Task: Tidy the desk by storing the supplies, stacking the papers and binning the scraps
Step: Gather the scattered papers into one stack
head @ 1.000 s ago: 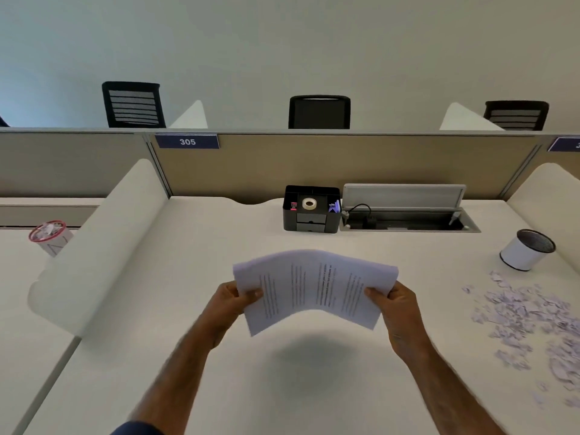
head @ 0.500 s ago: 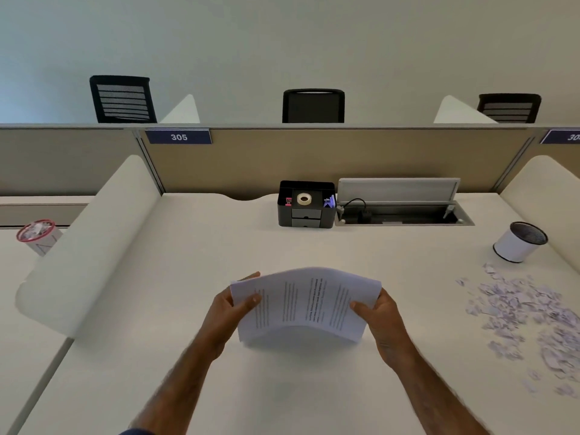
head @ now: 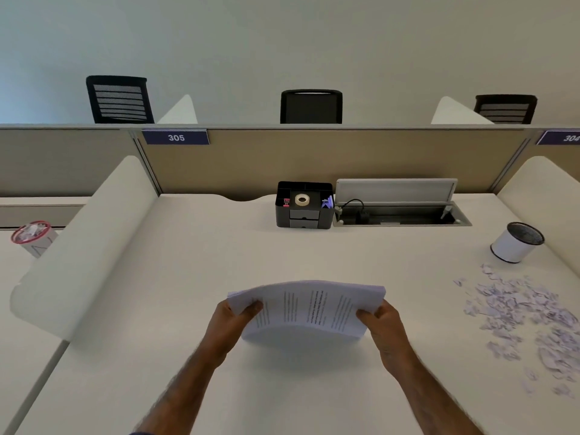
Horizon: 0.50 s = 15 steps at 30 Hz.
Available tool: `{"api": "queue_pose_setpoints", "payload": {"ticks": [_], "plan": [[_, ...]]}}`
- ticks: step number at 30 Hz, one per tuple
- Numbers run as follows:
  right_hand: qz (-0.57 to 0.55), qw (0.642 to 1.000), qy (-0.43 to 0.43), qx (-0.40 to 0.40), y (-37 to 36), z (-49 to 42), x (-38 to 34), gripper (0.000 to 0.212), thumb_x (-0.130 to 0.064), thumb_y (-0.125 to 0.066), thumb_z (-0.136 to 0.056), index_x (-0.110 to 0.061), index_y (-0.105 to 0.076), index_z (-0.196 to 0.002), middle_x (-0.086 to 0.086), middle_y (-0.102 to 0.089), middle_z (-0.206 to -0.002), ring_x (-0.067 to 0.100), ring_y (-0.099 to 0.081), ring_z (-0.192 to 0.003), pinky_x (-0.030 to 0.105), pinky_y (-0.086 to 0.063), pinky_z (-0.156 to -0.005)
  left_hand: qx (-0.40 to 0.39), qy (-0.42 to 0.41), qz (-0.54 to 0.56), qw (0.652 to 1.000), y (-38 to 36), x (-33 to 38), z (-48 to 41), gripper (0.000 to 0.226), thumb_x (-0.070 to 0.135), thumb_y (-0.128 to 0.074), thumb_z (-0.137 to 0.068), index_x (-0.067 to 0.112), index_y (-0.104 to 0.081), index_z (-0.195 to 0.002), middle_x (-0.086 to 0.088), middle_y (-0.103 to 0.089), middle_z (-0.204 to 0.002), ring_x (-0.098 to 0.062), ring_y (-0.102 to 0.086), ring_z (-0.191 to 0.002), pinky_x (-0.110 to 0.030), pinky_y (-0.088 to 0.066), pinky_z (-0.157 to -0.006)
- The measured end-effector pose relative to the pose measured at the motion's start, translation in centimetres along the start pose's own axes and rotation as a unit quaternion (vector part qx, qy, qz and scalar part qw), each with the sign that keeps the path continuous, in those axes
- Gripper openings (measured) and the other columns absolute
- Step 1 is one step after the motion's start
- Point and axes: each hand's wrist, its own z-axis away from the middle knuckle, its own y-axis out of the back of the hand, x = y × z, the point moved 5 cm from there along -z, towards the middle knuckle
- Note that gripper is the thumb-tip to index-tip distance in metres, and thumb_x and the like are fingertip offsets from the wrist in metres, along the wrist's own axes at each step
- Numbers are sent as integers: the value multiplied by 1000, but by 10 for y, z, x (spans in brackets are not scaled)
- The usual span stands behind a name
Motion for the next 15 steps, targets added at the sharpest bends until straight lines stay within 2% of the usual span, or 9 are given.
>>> {"api": "queue_pose_setpoints", "payload": {"ticks": [3, 5, 8, 10, 13, 15], "plan": [[16, 1000, 2, 6, 0, -1, 0, 31, 7, -59, -90, -22, -67, -96, 6, -73, -97, 23, -67, -90, 29, -52, -73, -4, 3, -10, 1000, -4, 4, 0, 15, 36, -70, -88, 34, -75, -102, 6, -77, -95, -20, -72, -92, -27, -58, -73], [20, 1000, 2, 9, 0, -2, 2, 30, 6, -58, -90, -21, -67, -97, 6, -73, -98, 24, -67, -92, 32, -53, -75, -9, 0, -16, 1000, -6, 6, 0, 20, 40, -69, -85, 34, -75, -104, 1, -77, -97, -20, -72, -91, -27, -59, -72], [29, 1000, -6, 2, -1, -1, 7, 31, 8, -57, -90, -21, -67, -96, 6, -73, -96, 25, -67, -92, 31, -53, -74, 8, 11, -12, 1000, -5, -2, 0, 34, 43, -70, -81, 26, -75, -110, -3, -75, -104, -25, -72, -100, -33, -60, -80], [29, 1000, -6, 7, -2, 0, 8, 31, 7, -57, -91, -21, -67, -95, 5, -73, -96, 25, -67, -93, 30, -53, -73, 11, 6, -5, 1000, -5, -5, 1, 32, 41, -69, -84, 24, -74, -111, -3, -75, -103, -29, -71, -102, -38, -58, -82], [23, 1000, 8, 17, -2, 0, 0, 32, 7, -56, -91, -24, -66, -96, 3, -72, -96, 21, -67, -91, 27, -51, -70, 19, 8, -11, 1000, -6, 2, 1, 12, 26, -70, -97, 24, -70, -108, -2, -72, -99, -27, -68, -98, -29, -56, -76], [25, 999, 15, 13, -1, -2, -3, 33, 7, -57, -91, -24, -65, -99, 4, -72, -97, 20, -67, -92, 27, -52, -72, 24, 11, -4, 1000, -4, 4, 2, 10, 16, -69, -98, 25, -68, -102, 3, -71, -92, -20, -67, -92, -22, -55, -70]]}}
